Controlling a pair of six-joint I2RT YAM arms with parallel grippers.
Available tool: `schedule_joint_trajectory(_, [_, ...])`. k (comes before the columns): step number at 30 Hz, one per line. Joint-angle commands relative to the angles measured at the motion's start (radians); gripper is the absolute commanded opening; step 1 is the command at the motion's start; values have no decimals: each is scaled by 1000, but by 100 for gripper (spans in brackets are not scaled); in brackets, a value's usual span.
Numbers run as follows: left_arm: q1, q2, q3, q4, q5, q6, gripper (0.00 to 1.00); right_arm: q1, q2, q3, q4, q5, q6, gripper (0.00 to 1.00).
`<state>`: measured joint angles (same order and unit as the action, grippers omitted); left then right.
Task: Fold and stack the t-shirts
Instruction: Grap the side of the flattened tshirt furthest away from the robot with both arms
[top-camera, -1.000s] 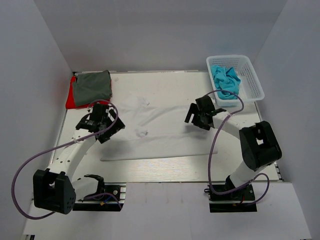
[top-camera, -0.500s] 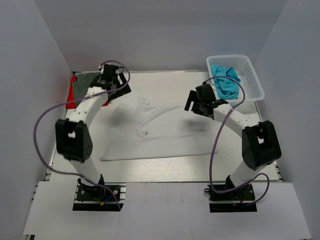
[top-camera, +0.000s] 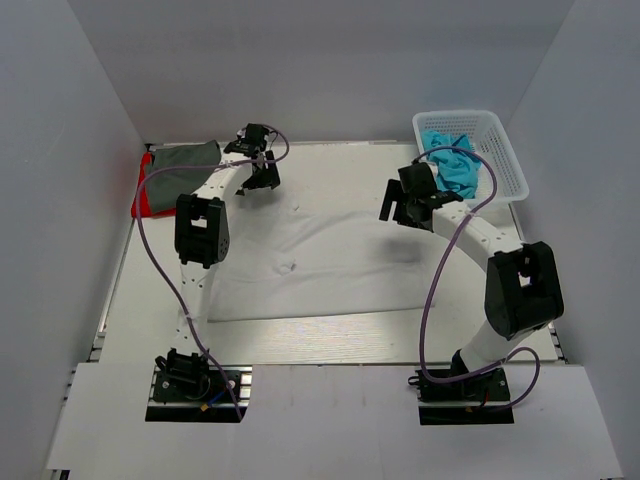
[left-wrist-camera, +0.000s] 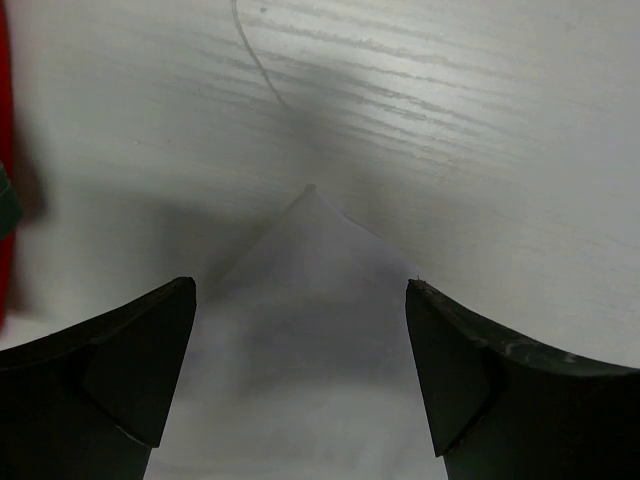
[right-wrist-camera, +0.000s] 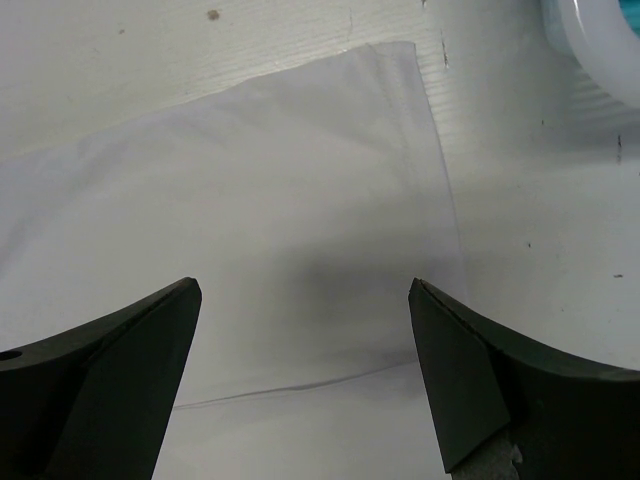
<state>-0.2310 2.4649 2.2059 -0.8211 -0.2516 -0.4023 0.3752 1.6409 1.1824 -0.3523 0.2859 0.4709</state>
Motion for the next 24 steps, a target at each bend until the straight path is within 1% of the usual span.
schedule_joint_trajectory(1, [-2,-58,-3,45,-28,-10,95,-9,13,31,-57,10,-25,90])
schedule_joint_trajectory(2, [-2,-47,-12,71,-17,-19,95,-9,14,22,-60,13,-26,90])
schedule_joint_trajectory(3, [10,-47,-12,71,-6,-20,91,-13,17,20,-62,13,-23,90])
schedule_joint_trajectory(5, [10,-35,-12,92,24,-20,88,-10,26,14,-69,-2,-29,90])
schedule_joint_trajectory(7, [10,-8,-12,92,25,-20,87,-12,34,10,-100,-14,-32,90])
schedule_joint_trajectory(9, [10,11,-12,102,25,-20,83,-10,40,3,-109,-2,-34,90])
schedule_joint_trajectory(10, [10,22,-12,93,37,-20,76,-12,42,-6,-109,9,-31,90])
schedule_joint_trajectory(12, [10,34,-12,102,49,6,68,-15,46,0,-109,25,-23,90])
schedule_joint_trajectory(13, [10,34,-23,102,49,6,59,-16,51,11,-112,25,-21,90])
schedule_joint_trajectory(15, [19,34,-37,112,60,16,49,-19,56,34,-122,15,-5,90])
schedule_joint_trajectory(16, [19,34,-47,112,69,28,37,-19,63,39,-125,15,-3,90])
schedule_joint_trajectory(18, [19,34,-48,122,81,40,23,-24,79,59,-116,16,3,90])
schedule_joint_trajectory(19, [19,34,-48,122,81,40,0,-24,89,89,-111,18,6,90])
schedule_joint_trajectory(22, [19,34,-60,132,90,40,0,-32,161,143,-123,42,32,90])
schedule_joint_trajectory(23, [19,20,-69,143,91,40,0,-33,178,205,-122,36,26,90])
schedule_joint_trajectory(24, [19,11,-98,154,91,40,0,-36,230,230,-126,23,34,90])
